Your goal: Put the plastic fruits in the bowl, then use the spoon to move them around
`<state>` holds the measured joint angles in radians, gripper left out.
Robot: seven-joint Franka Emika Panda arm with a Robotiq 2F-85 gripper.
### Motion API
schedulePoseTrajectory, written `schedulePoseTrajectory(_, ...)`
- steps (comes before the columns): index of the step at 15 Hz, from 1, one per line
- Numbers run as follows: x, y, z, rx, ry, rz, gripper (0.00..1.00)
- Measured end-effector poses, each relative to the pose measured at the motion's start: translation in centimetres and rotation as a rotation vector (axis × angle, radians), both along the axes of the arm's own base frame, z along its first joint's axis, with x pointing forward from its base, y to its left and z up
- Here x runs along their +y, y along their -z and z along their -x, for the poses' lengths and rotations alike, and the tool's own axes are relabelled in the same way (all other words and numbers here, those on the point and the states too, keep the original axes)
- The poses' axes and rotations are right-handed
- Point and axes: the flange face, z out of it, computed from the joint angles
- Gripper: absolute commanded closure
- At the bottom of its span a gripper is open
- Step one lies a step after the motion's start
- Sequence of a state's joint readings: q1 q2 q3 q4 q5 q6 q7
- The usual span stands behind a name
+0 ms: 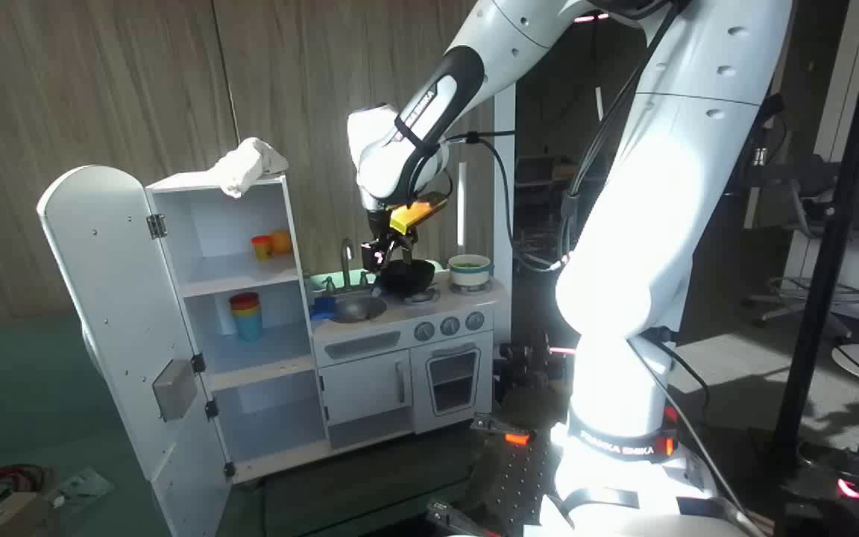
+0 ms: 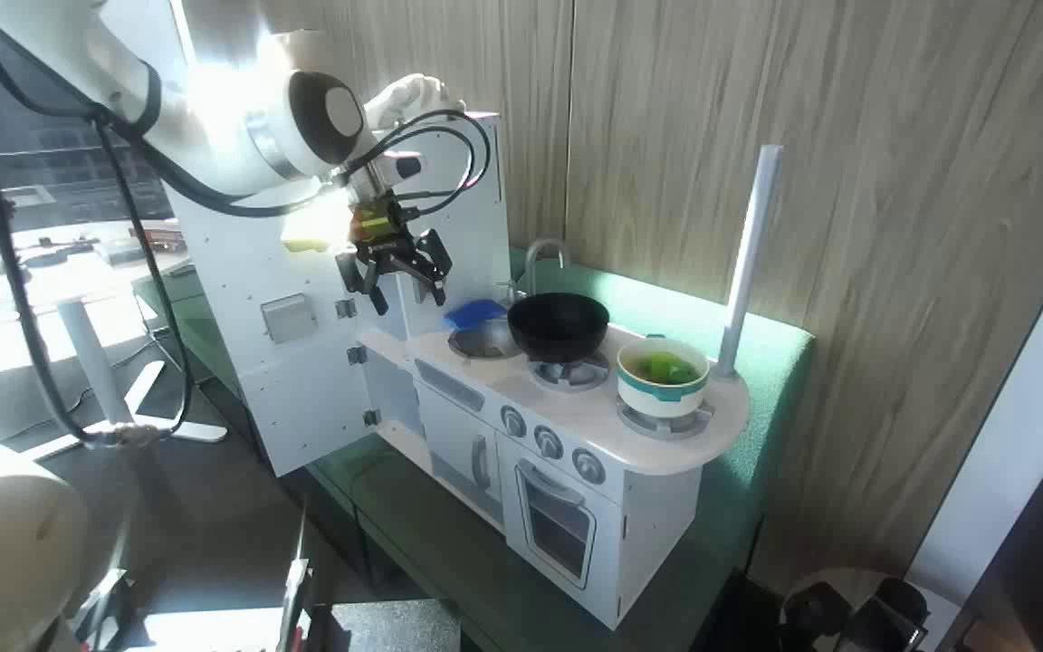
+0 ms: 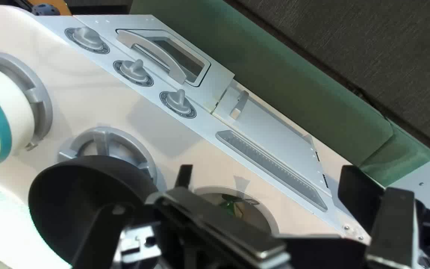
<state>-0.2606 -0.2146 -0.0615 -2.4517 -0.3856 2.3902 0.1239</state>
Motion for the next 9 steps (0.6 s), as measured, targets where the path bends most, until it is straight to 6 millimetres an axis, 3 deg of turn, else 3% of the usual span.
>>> schedulePoseTrajectory(9,-0.03,-0.35,-0.12,-0.008,0.002,-0.013,0.0)
